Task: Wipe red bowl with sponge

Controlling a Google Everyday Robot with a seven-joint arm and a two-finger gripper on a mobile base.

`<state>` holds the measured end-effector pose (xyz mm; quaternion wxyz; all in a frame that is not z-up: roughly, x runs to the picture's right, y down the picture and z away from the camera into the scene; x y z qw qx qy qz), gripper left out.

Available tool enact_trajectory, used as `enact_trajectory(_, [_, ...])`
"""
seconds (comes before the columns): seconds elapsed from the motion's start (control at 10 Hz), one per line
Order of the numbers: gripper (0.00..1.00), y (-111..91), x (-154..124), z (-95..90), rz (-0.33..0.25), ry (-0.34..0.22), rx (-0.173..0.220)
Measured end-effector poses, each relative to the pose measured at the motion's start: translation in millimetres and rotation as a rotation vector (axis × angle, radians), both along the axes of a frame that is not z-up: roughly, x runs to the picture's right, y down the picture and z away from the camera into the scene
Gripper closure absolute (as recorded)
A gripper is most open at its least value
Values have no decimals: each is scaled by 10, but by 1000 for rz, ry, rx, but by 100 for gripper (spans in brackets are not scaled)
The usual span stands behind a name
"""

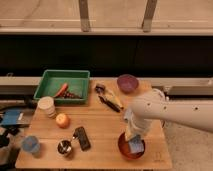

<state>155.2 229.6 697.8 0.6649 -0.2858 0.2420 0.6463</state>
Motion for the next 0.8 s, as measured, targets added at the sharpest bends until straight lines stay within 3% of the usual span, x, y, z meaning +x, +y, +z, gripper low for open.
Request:
enact_trajectory(0.2, [100, -142, 26, 97, 0, 6, 11])
enact_trajectory(0.4, [100, -223, -142, 117, -27, -25, 25])
enact_trajectory(0.8, [100, -23, -475, -107, -78, -95, 39])
